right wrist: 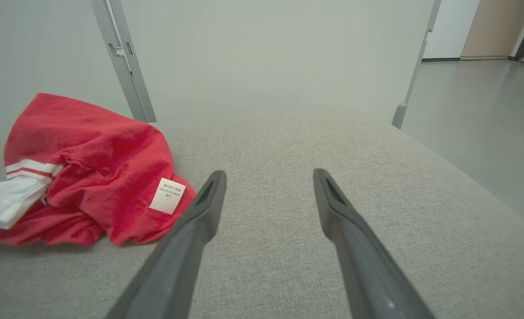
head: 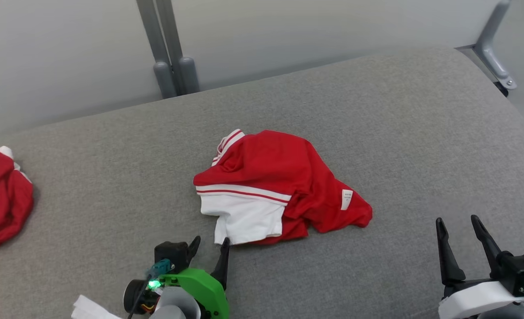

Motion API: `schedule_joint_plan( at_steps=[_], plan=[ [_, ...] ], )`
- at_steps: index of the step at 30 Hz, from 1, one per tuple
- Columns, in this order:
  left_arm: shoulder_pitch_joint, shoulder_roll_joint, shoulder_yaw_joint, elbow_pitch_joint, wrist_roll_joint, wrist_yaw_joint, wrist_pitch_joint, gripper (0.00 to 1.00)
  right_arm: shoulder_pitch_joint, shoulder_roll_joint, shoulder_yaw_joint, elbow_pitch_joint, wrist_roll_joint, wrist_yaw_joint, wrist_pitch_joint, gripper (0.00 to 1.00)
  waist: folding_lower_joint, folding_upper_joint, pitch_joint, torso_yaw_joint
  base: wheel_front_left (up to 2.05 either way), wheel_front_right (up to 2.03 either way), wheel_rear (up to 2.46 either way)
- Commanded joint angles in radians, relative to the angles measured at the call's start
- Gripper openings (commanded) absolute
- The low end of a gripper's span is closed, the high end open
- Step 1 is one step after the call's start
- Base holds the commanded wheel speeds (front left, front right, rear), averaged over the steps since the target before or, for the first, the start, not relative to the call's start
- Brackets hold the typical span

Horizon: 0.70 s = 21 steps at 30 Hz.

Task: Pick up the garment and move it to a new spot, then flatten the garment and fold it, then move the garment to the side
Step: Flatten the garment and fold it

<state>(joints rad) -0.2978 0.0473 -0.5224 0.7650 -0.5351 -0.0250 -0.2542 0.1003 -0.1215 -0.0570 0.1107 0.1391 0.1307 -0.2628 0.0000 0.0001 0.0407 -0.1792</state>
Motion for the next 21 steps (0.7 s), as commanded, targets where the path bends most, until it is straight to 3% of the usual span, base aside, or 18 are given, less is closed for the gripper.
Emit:
schedule_joint_plan(
  at_steps=[1,2,4,6,7,17,21],
  plan=[
    [-0.023,0.006,-0.017,0.034,-0.015,0.016,0.016,1.00,-0.006,-0.001,-0.002,0.002,0.008,0.000,-0.003,1.00,0.0000,-0.0001,0.032,-0.043,0.00,0.00,0.00],
    [-0.036,0.006,-0.031,0.059,-0.031,0.024,0.030,0.96,-0.008,0.000,0.000,0.002,0.008,0.000,-0.003,1.00,0.0000,-0.0001,0.034,-0.049,0.00,0.00,0.00],
    [-0.053,0.006,-0.056,0.092,-0.061,0.026,0.044,0.48,-0.012,0.001,0.001,0.004,0.009,0.000,-0.003,1.00,0.0000,-0.0001,0.037,-0.056,0.00,0.00,0.00],
    [-0.060,0.006,-0.077,0.113,-0.082,0.026,0.040,0.24,-0.012,0.004,-0.004,0.005,0.010,0.000,-0.003,1.00,0.0000,-0.0001,0.036,-0.059,0.00,0.00,0.00],
    [-0.063,0.006,-0.087,0.121,-0.092,0.026,0.038,0.01,-0.010,0.005,-0.008,0.004,0.011,0.000,-0.003,1.00,0.0000,-0.0001,0.036,-0.059,0.00,0.00,0.00],
    [-0.117,0.005,-0.198,0.185,-0.157,0.014,0.034,0.00,-0.017,0.021,-0.017,0.004,0.012,0.000,-0.003,1.00,0.0000,-0.0001,0.039,-0.025,0.00,0.00,0.00],
    [-0.121,0.006,-0.143,0.118,-0.213,0.043,-0.004,0.00,0.009,0.023,-0.035,0.004,0.009,0.000,-0.003,1.00,0.0000,-0.0001,0.024,0.011,0.00,0.00,0.00]
  ],
)
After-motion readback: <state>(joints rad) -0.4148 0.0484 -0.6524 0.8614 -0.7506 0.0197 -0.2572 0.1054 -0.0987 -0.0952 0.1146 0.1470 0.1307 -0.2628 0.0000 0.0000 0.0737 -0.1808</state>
